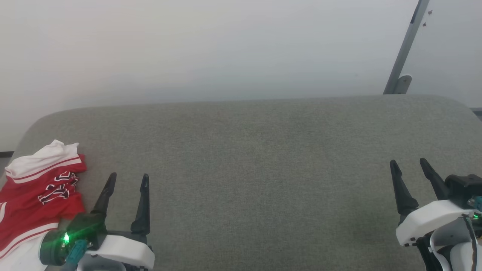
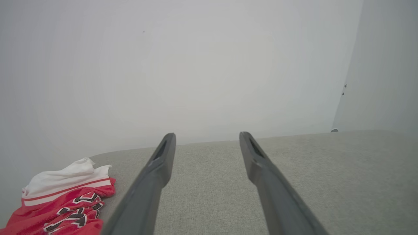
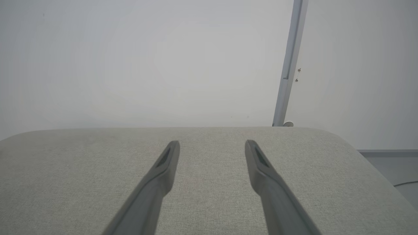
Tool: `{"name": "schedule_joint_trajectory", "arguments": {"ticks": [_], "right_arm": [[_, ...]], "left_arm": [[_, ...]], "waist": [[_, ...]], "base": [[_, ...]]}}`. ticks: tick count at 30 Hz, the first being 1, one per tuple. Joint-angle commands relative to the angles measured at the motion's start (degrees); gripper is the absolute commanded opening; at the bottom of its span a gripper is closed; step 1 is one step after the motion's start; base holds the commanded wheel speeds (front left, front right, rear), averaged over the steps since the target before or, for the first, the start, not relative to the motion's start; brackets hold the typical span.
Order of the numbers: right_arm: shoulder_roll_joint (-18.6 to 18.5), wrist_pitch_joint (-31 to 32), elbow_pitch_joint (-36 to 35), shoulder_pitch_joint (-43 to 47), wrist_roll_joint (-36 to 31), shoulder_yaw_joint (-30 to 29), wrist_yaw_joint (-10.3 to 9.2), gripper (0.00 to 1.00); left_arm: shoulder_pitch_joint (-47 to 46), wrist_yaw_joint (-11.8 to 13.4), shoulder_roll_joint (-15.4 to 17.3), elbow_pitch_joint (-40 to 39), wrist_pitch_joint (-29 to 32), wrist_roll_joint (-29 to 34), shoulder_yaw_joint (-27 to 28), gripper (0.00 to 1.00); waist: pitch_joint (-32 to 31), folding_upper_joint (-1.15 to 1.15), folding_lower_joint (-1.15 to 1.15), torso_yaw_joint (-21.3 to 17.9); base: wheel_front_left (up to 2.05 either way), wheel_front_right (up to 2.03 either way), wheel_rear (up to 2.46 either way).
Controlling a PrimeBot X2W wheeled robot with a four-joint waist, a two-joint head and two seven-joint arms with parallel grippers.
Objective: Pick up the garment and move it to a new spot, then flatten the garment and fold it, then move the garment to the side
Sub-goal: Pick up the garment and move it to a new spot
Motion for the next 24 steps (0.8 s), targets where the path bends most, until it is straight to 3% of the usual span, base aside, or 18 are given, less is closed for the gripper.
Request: {"name": "schedule_joint_trajectory", "arguments": {"ticks": [1,9,24], "right_arm": [[-0.1,-0.5,0.1,0.1,0.2,0.0,0.02,1.0],[-0.5,-0.6,0.2,0.5,0.9,1.4,0.02,1.0],[-0.5,-1.0,1.5,-2.3,2.2,9.2,0.02,1.0]], "left_arm": [[0.5,0.4,-0.6,0.5,-0.2,-1.0,0.3,1.0],[0.2,1.4,0.0,0.6,0.8,-2.2,2.0,1.0],[1.3,3.7,1.5,-1.9,3.7,-3.5,3.7,1.0]], "waist": [[-0.2,0.0,0.0,0.6],[-0.4,0.0,0.0,3.9],[-1.5,0.0,0.0,16.1]], "base": [[0.0,0.0,0.0],[0.0,0.0,0.0],[0.0,0.0,0.0]]}}
